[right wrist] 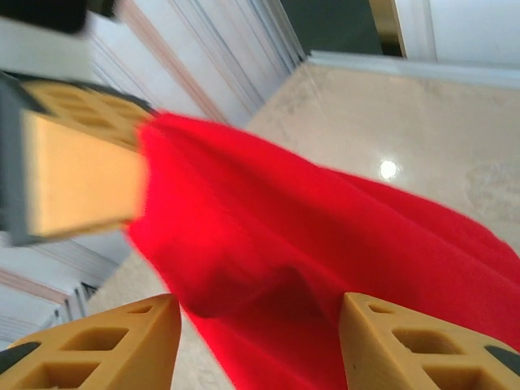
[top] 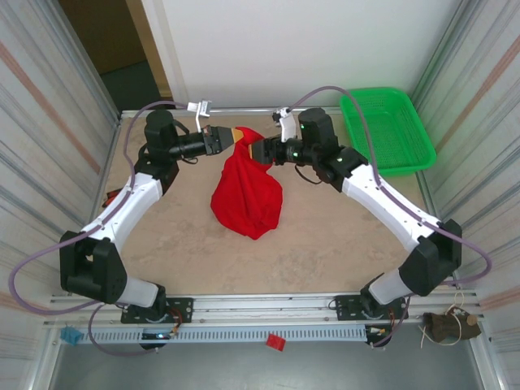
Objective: Fold the inside-out t-shirt
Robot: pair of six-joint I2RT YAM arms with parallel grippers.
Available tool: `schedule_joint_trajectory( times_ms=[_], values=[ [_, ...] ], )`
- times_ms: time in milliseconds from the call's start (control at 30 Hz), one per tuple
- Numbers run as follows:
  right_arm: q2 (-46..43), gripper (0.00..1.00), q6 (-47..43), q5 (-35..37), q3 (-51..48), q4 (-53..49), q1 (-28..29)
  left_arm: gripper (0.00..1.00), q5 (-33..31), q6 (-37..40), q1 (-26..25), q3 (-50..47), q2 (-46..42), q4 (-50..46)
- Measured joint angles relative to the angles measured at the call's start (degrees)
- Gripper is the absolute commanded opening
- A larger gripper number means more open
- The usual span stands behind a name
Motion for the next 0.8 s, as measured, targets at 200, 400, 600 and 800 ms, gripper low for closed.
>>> schedule_joint_trajectory(
  times_ms=[200, 400, 600, 800],
  values=[
    [0.94, 0.0, -0.85, -0.46, 0.07, -1.57, -0.63, 0.0, -0.13, 0.48, 0.07, 0.2, 0.33, -0.83],
    [-2.36, 0.0, -0.81, -4.17, 0.04, -2.32, -2.29, 0.0, -1.84, 2.05, 2.43, 0.09, 0.33, -1.92],
    [-7.52, 0.0, 0.83, -9.46, 0.04, 0.55, -4.83, 0.1, -2.08, 2.8, 3.65, -0.22, 1.03, -1.86],
    [-8.02, 0.0, 3.98, -12.26, 0.02, 4.26, -5.6, 0.0, -3.3, 4.33, 3.65, -0.26, 1.44, -2.99]
  ],
)
